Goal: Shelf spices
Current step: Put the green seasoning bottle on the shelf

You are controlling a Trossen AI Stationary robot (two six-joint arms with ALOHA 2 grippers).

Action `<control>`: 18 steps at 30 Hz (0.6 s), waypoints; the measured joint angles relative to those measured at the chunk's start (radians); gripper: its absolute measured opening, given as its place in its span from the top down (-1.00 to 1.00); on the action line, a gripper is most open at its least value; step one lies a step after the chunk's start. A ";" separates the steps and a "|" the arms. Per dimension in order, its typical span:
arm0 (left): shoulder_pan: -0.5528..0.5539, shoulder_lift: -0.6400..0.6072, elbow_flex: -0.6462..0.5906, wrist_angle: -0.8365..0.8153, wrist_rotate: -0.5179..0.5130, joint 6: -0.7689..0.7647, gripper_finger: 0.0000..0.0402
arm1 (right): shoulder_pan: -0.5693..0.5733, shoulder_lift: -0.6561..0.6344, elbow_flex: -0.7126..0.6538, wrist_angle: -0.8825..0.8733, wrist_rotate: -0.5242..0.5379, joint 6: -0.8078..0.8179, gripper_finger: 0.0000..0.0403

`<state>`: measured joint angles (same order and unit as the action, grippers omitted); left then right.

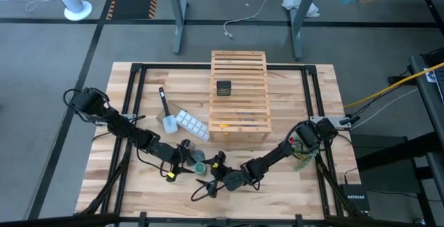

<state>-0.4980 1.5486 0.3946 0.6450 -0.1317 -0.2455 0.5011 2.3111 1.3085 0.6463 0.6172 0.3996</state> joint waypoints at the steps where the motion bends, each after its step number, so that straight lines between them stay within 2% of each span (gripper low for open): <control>1: 0.000 0.000 0.000 -0.001 0.000 0.000 0.09 | 0.000 0.000 0.012 -0.020 -0.001 -0.012 -0.89; 6: 0.000 0.000 0.000 -0.001 -0.001 0.000 0.09 | 0.002 -0.001 0.044 -0.090 0.010 -0.021 -0.88; 9: 0.000 0.000 0.000 -0.001 -0.001 0.000 0.09 | 0.002 -0.001 0.047 -0.101 0.018 -0.023 -0.80; 13: 0.000 0.000 0.000 0.000 -0.001 0.000 0.09 | 0.002 -0.001 0.047 -0.103 0.019 -0.023 -0.53; 18: 0.000 0.000 0.000 0.000 -0.001 0.002 0.09 | 0.002 -0.001 0.047 -0.102 0.019 -0.042 -0.06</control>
<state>-0.4980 1.5482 0.3946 0.6445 -0.1322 -0.2432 0.5034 2.3104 1.3556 0.5446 0.6357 0.3572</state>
